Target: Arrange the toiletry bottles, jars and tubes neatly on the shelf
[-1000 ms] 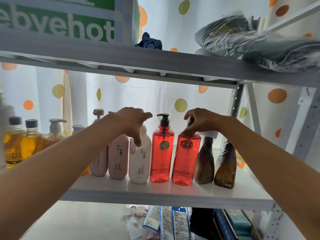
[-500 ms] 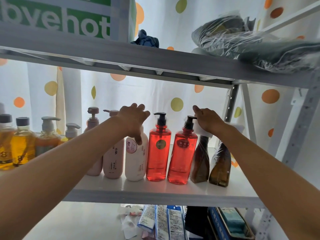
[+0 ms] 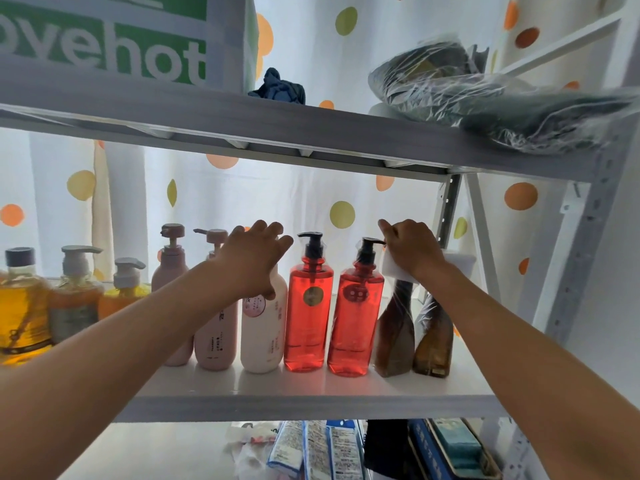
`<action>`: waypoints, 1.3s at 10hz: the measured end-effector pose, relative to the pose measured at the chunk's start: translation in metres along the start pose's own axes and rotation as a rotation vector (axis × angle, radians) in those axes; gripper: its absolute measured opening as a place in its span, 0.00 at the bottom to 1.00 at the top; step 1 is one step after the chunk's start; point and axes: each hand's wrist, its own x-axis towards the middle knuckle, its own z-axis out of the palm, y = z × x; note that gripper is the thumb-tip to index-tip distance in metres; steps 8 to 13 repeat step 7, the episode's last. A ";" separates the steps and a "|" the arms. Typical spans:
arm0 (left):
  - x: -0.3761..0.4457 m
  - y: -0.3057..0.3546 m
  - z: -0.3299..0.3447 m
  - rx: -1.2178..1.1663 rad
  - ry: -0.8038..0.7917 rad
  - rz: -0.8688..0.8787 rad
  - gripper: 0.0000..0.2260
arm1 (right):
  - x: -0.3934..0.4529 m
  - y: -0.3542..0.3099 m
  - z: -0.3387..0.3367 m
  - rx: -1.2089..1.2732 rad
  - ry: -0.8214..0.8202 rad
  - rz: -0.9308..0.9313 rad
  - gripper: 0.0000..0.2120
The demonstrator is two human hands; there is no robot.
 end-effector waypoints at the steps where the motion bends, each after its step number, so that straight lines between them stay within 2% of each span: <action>1: -0.002 0.000 0.001 -0.042 0.003 0.000 0.39 | 0.001 -0.004 0.002 -0.072 -0.009 0.076 0.28; 4: -0.008 -0.006 0.002 -0.158 0.023 -0.010 0.34 | -0.003 -0.009 -0.017 0.061 -0.162 0.232 0.28; 5: -0.010 -0.014 0.001 -0.238 0.046 0.008 0.33 | -0.019 -0.027 -0.028 -0.091 -0.090 0.113 0.25; 6: -0.016 -0.026 0.001 -0.336 0.100 0.042 0.30 | -0.035 -0.050 -0.035 -0.269 0.056 -0.043 0.23; 7: -0.025 -0.033 0.003 -0.447 0.244 0.088 0.25 | -0.054 -0.078 -0.033 -0.229 0.124 -0.100 0.20; 13: -0.025 -0.033 0.003 -0.447 0.244 0.088 0.25 | -0.054 -0.078 -0.033 -0.229 0.124 -0.100 0.20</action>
